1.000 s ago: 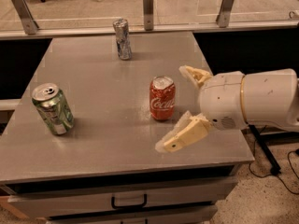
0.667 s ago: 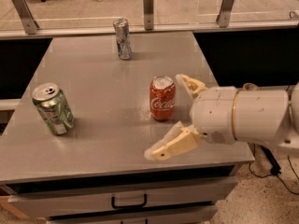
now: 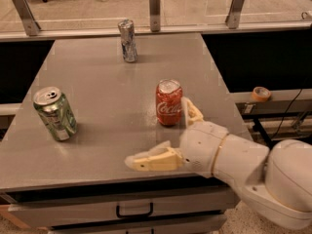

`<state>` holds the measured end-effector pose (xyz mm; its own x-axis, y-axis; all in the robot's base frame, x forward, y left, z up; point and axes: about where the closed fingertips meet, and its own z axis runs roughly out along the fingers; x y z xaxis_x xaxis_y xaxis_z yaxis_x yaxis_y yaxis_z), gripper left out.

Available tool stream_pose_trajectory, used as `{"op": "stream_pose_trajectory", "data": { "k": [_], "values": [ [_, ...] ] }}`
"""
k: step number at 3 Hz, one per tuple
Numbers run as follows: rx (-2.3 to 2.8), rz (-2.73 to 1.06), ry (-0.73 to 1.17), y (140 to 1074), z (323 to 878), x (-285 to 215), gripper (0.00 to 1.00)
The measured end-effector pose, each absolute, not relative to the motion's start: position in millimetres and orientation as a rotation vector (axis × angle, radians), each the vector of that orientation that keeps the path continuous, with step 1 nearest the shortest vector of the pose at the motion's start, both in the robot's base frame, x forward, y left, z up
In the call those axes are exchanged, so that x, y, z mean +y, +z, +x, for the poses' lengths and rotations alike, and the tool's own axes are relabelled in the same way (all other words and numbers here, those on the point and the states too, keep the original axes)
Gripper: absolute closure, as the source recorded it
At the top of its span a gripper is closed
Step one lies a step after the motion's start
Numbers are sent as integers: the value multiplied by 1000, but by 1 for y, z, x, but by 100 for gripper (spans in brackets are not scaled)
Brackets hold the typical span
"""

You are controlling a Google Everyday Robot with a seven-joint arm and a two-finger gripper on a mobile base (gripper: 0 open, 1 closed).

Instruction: Move green can near redbull can

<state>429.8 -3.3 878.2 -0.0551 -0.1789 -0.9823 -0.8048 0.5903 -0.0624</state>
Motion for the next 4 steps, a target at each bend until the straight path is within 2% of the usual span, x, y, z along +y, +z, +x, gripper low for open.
{"op": "stream_pose_trajectory", "data": {
  "k": [1,2,4],
  "values": [
    [1501,-827,768,906,436,56,0],
    [1501,-828,768,906,436,56,0],
    [1475,-915,853,897,413,121,0]
  ]
}}
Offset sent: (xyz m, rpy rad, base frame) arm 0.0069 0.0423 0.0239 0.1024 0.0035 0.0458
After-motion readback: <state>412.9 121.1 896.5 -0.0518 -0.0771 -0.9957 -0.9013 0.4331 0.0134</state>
